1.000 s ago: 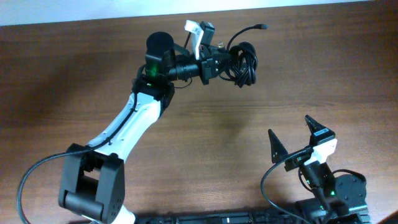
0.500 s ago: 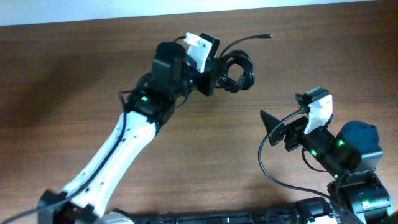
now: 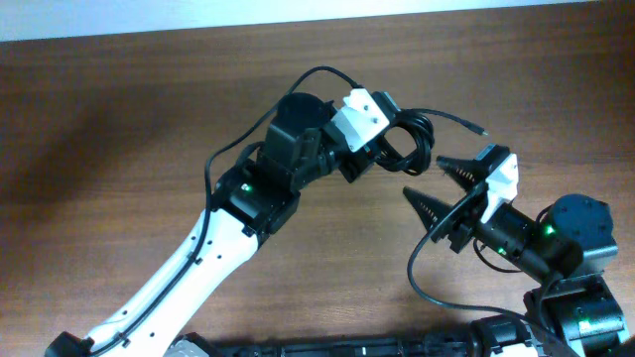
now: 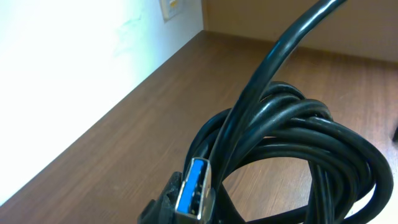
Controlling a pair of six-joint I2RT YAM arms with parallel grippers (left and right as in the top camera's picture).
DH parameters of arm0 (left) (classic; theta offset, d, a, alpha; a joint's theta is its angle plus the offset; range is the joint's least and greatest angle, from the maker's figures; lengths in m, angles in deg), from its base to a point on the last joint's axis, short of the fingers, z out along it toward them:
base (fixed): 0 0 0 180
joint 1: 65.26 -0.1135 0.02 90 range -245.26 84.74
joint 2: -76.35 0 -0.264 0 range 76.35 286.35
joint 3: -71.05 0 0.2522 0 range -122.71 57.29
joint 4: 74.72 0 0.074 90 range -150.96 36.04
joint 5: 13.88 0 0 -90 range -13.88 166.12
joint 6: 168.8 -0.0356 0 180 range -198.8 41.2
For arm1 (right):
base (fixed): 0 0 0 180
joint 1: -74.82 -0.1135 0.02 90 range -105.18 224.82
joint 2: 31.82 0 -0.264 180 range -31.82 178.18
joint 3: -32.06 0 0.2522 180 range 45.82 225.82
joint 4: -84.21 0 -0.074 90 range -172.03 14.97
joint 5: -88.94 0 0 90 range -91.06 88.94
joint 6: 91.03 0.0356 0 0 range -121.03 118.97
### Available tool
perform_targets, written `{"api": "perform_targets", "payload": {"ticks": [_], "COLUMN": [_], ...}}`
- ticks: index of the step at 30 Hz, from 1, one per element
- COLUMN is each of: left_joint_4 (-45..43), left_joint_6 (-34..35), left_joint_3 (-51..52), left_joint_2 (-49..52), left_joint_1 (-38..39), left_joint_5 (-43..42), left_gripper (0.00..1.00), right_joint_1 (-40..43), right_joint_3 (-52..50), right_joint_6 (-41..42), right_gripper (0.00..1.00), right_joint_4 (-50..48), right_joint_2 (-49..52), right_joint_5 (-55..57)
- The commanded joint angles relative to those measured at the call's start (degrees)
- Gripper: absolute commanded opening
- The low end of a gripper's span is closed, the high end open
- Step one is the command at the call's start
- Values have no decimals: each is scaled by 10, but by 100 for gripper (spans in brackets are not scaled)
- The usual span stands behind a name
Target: Untangle cables
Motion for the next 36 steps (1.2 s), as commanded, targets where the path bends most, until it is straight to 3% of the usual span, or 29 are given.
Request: {"api": "perform_targets", "payload": {"ticks": [1,8,9,12,14,21,23,26,28,31,36], "left_joint_4": [-9,-10,-11,-15,-14,-22,-29,-28,-16,-8,-7], "left_joint_6": [-12,-39,-49,-48,-48,-45,9,138,193,236,240], "left_joint_3": [-7,-7,-7,-7,-7,-7,-7,-7,-7,-7,-7], "left_joint_2": [-27,-32,-33,-33,-34,-36,-36,-36,-36,-36,-36], "left_joint_1": [5,28,35,39,39,39,38,38,38,38,38], "left_joint_5": [7,-3,-3,-3,-3,-19,26,178,230,263,267], "left_gripper": [0,0,0,0,0,0,0,0,8,10,16], "right_joint_1": [1,1,1,1,1,1,1,1,1,1,1], "right_joint_3": [12,12,12,12,12,12,12,12,12,12,12], "right_joint_6": [1,1,1,1,1,1,1,1,1,1,1], "right_gripper": [62,62,57,19,7,4,4,4,4,4,4], "right_joint_4": [8,8,8,11,14,17,19,18,18,23,21], "right_joint_2": [0,2,4,9,9,9,9,9,9,9,9], "right_joint_5": [24,41,42,42,42,49,49,48,48,48,48]}}
